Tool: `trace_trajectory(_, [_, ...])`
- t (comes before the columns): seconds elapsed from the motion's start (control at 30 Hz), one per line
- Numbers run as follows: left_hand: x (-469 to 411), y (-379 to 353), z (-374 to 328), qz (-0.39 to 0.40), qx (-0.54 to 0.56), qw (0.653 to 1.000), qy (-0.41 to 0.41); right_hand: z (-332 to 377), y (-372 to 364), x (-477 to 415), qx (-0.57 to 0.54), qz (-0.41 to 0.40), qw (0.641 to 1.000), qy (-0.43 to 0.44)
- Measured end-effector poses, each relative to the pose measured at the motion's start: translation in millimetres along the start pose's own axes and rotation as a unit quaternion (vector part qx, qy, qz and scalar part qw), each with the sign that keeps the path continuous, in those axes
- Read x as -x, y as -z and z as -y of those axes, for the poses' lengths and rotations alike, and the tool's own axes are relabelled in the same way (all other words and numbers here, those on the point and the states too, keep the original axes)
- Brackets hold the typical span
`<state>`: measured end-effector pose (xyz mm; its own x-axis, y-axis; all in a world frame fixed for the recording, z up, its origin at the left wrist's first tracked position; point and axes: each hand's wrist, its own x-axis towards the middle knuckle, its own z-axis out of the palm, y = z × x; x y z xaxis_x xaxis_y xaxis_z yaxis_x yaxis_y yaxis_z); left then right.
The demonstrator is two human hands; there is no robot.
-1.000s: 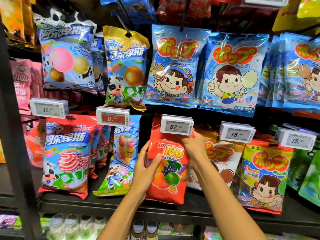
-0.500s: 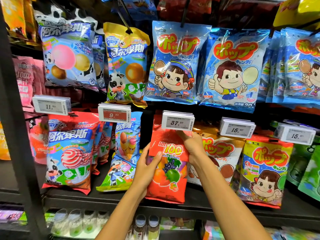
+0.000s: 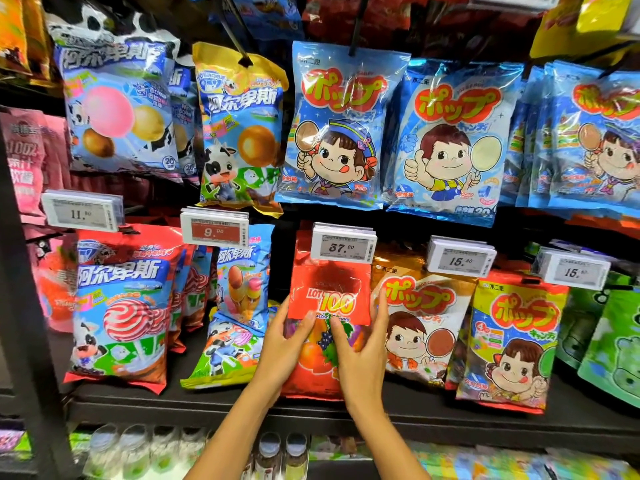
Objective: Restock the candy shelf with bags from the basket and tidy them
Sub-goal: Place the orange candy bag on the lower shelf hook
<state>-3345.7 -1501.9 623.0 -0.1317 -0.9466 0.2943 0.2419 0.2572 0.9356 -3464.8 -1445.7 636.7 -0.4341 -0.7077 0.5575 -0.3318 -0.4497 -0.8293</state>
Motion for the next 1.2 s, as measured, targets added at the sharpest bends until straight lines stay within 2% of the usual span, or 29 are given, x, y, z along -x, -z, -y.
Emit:
trace_trajectory(0.07, [1.0,-1.2,0.0,-0.037,-0.061,0.997,-0.011,-1.7,1.1,3.3,0.014,0.013,1.0,0.018])
trace_trajectory(0.17, [2.3,-0.7,-0.4,-0.084,-0.215,0.971,-0.059,-4.7,2.9,2.9,0.028,0.031,0.999,0.034])
trace_trajectory(0.23, [4.8,-0.9,-1.2,-0.085,-0.245,0.963,-0.075,-5.5,4.9,1.4,0.022,0.039,0.998,0.034])
trace_trajectory(0.4, [11.9,0.0,0.4,-0.065,-0.208,0.973,-0.073,-9.1,6.3,-0.6,0.03,0.036,0.998,0.042])
trace_trajectory(0.6, [15.0,-3.8,2.2,-0.081,-0.186,0.976,-0.08,-11.6,3.9,-3.8,0.04,0.032,0.998,0.037])
trace_trajectory(1.2, [-23.2,-13.9,14.3,-0.103,-0.201,0.973,-0.049,-24.4,-10.6,-36.2,0.049,0.04,0.998,0.024])
